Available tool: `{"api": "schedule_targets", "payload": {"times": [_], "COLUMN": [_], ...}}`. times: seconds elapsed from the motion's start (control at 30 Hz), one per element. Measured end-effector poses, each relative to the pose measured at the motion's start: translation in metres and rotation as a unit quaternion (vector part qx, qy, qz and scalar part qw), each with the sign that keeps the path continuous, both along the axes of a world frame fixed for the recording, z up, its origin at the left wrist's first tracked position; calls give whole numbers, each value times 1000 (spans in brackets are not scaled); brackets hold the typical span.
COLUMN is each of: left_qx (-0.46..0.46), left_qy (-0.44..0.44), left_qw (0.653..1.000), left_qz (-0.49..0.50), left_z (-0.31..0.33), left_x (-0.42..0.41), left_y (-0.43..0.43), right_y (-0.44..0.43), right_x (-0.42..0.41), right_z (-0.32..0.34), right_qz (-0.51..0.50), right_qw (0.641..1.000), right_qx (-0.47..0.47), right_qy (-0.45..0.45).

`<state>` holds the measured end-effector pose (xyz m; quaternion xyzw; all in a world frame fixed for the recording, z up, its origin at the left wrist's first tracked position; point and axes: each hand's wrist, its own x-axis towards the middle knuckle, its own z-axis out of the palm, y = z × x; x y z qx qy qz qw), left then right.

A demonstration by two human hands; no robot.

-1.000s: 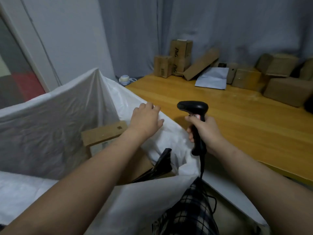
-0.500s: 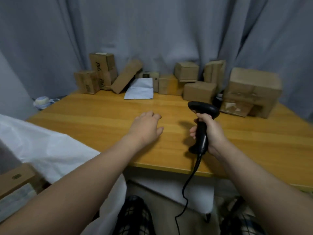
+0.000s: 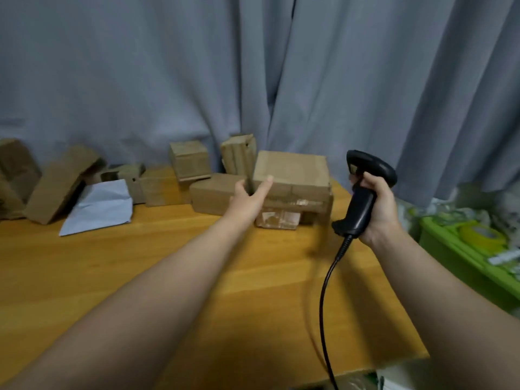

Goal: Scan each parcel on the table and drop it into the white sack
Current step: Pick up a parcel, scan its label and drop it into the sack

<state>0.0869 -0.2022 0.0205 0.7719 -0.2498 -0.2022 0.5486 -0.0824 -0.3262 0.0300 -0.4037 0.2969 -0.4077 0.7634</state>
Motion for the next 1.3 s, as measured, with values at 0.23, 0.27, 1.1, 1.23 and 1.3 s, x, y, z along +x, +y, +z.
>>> {"api": "schedule_targets", "payload": {"times": [0.23,0.27,1.1,1.23,1.3], "left_qx": [-70,-86,-26,-17,-54], "left_qy": [115,123,79,83,109], "left_qw": [990,987,991,989,984], "left_qz": [49,52,104,120,130], "left_z": [-16,-19,-32,-24,-24], "left_x": [43,49,31,51,56], "left_y": [-72,-77,170,223,235], "right_y": [-102,-111,112,161,170], "right_x": [46,54,54,84,96], "right_z": [-20,-23,-65,-64,-60], "right_qz": [84,106,219,231,227], "right_qw": [995,993,972,970,970], "right_qx": [36,40,64,60,46], "right_qy": [43,43,56,46,68]}}
